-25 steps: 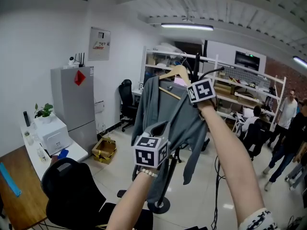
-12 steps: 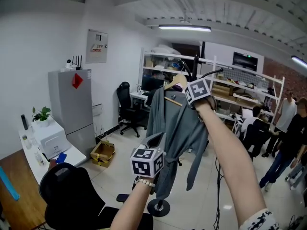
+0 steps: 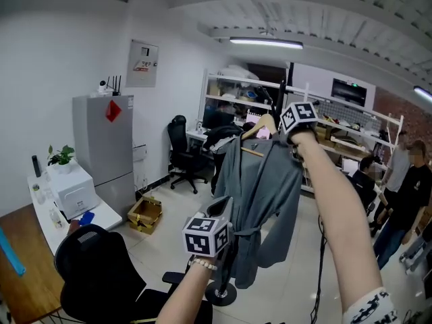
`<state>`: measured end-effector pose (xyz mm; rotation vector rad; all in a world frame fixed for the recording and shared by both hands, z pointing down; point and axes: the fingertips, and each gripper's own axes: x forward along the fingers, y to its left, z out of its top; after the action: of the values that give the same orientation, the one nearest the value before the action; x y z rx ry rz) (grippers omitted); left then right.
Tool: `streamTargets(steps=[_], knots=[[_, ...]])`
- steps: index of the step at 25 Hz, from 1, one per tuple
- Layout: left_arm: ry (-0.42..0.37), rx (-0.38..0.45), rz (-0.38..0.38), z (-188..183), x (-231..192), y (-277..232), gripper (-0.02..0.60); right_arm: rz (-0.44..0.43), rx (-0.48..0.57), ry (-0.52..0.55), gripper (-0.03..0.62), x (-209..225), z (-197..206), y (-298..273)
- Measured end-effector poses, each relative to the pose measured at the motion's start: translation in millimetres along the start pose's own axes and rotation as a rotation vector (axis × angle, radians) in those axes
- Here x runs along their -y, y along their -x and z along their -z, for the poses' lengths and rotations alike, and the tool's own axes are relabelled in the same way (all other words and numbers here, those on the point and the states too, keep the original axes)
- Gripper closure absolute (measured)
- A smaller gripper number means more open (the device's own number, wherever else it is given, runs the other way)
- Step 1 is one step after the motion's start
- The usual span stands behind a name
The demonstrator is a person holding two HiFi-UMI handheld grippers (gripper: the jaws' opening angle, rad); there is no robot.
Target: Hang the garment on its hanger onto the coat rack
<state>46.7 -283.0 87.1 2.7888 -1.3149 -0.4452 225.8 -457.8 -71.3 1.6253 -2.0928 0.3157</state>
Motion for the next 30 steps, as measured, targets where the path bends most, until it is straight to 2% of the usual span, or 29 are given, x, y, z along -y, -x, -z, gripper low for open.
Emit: streamTargets(steps=[2, 6, 8, 10, 11, 12, 13, 15, 19, 22, 25, 29, 30], knots=[[0.002, -0.004, 0.002, 3, 3, 0, 0.594, 0.048, -0.019, 0.026, 0.486, 6, 2, -2], [0.012, -0.002, -0.005, 9, 6, 4, 0.594, 0.132, -0.063, 0.162, 0.540, 11, 7, -4], [0.017, -0.003, -0.009, 11, 6, 6, 0.594, 0.129, -0.041, 0.166, 0.542, 14, 8, -2], [0.019, -0.010, -0.006, 14, 8, 7, 0.594, 0.108, -0.006, 0.120, 0.537, 17, 8, 2], [0.019, -0.015, -0.003, 15, 10, 8, 0.594, 0.104, 0.016, 0.108, 0.499, 17, 7, 6], [0.018, -0.019, -0.001, 16, 12, 10, 0.594, 0.112, 0.045, 0.117, 0.388, 16, 4, 11], [0.016, -0.024, 0.001, 18, 14, 11, 0.594, 0.129, 0.082, 0.144, 0.356, 15, 1, 19], [0.013, -0.036, 0.006, 23, 18, 15, 0.594, 0.141, 0.165, 0.193, 0.356, 10, -3, 37], [0.023, -0.058, 0.012, 36, 27, 27, 0.594, 0.071, 0.324, 0.222, 0.356, -9, 11, 83], [0.023, -0.068, 0.016, 47, 37, 41, 0.594, 0.018, 0.464, 0.227, 0.356, -24, 44, 125], [0.004, -0.077, 0.003, 55, 44, 57, 0.594, -0.031, 0.573, 0.229, 0.364, -40, 95, 164], [-0.007, -0.113, -0.012, 72, 54, 73, 0.594, -0.075, 0.633, 0.183, 0.444, -58, 187, 184], [-0.005, -0.125, -0.020, 79, 56, 78, 0.594, -0.066, 0.637, 0.169, 0.504, -60, 212, 183]])
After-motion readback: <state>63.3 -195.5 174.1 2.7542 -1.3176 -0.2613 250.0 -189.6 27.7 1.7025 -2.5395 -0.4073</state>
